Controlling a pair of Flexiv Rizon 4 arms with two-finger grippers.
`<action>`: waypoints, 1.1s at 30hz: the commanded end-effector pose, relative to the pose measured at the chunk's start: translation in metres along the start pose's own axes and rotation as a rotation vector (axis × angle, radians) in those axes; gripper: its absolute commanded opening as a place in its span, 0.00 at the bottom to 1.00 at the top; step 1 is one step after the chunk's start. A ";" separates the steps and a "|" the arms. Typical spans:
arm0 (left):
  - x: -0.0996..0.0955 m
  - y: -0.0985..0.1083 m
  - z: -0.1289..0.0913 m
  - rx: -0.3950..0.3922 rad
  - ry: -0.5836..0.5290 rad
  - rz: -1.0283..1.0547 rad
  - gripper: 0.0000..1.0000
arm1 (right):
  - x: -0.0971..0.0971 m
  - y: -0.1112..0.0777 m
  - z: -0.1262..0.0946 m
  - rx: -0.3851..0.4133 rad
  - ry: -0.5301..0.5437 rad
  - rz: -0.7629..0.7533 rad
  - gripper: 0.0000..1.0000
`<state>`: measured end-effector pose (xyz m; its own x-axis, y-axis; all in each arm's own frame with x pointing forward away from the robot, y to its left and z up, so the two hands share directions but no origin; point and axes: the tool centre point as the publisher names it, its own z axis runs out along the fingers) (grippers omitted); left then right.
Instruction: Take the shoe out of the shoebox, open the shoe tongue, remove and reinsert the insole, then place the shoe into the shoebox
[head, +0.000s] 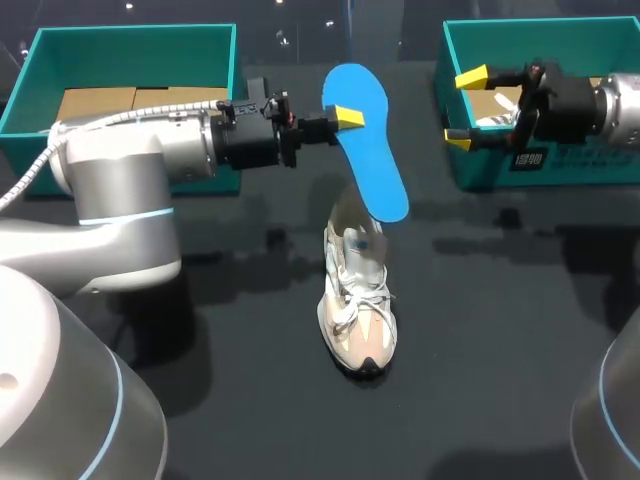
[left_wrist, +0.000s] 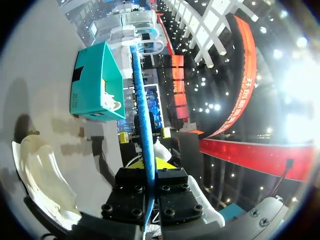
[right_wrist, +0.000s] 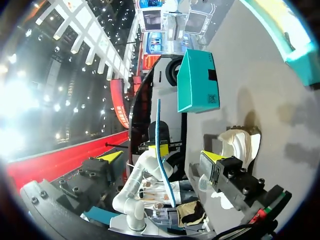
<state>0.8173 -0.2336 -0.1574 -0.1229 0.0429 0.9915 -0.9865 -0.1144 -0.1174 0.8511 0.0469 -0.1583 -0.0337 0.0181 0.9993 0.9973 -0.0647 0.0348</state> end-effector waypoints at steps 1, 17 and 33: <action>-0.002 0.001 0.003 0.009 0.007 -0.022 0.00 | 0.016 -0.002 -0.004 -0.002 -0.077 -0.024 1.00; -0.005 0.000 0.004 0.019 0.001 -0.038 0.00 | 0.061 -0.009 0.011 0.020 -0.518 -0.133 1.00; -0.005 0.000 0.004 0.019 0.001 -0.038 0.00 | 0.092 -0.033 0.037 0.036 -1.100 -0.186 1.00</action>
<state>0.8189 -0.2373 -0.1611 -0.0847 0.0469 0.9953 -0.9886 -0.1291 -0.0780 0.8212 0.0831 -0.0757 -0.1608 0.6424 0.7493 0.9832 0.0379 0.1785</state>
